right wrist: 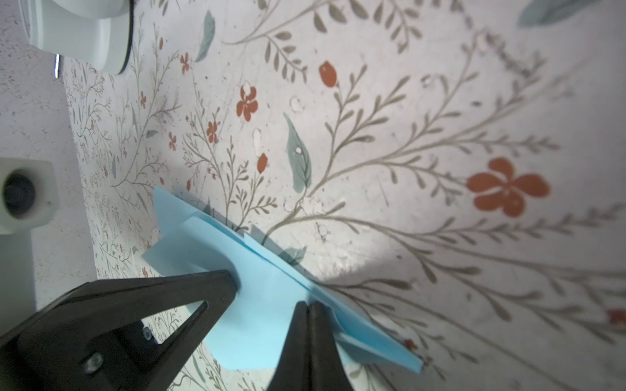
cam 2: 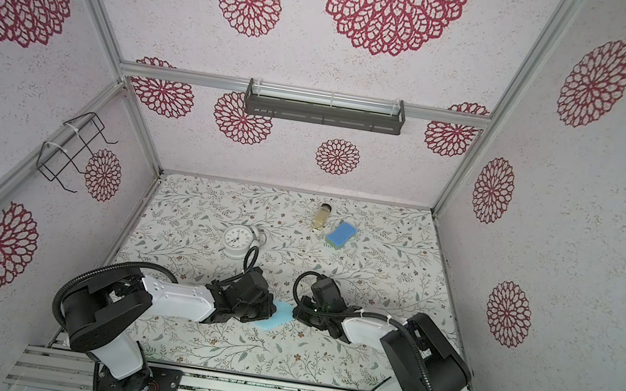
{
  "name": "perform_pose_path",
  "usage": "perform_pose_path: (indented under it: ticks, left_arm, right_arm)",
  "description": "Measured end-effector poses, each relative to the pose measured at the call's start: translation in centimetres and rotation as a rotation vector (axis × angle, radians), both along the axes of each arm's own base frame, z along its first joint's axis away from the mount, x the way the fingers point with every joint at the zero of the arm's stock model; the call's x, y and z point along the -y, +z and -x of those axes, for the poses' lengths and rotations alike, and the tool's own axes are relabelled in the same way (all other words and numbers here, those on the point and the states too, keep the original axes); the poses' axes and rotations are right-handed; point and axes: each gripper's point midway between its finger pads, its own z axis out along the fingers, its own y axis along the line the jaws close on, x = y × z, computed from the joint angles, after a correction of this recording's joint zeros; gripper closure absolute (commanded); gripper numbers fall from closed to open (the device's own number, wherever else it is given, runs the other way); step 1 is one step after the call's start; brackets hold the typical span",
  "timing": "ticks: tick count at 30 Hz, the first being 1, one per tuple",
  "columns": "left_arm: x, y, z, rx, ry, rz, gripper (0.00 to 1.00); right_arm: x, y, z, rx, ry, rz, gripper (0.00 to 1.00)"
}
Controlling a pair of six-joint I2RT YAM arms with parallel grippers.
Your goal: Fold a paper plane with a square sheet of paper (fold left side to right side)
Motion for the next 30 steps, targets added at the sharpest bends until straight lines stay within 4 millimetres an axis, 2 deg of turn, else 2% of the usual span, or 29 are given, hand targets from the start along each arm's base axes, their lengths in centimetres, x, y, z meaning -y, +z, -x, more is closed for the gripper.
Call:
perform_pose_path:
  ticks: [7,18,21,25,30]
  left_arm:
    - [-2.5,-0.1,1.1,0.007,0.034,0.019,1.0]
    - [-10.1,0.0,2.2,0.023,0.19,0.007,1.0]
    - [-11.6,0.1,2.5,0.019,0.22,-0.022,1.0]
    - [-11.9,1.0,2.5,0.02,0.214,-0.043,1.0]
    - [-9.9,3.9,0.9,0.067,0.194,-0.003,1.0]
  right_arm:
    - [0.0,0.0,0.0,0.001,-0.006,-0.011,1.0]
    - [0.1,0.0,0.0,-0.004,-0.018,-0.03,1.0]
    - [0.0,0.0,0.0,-0.004,-0.017,-0.033,1.0]
    - [0.1,0.0,0.0,-0.003,-0.017,-0.034,1.0]
    - [0.0,0.0,0.0,0.0,-0.017,-0.038,1.0]
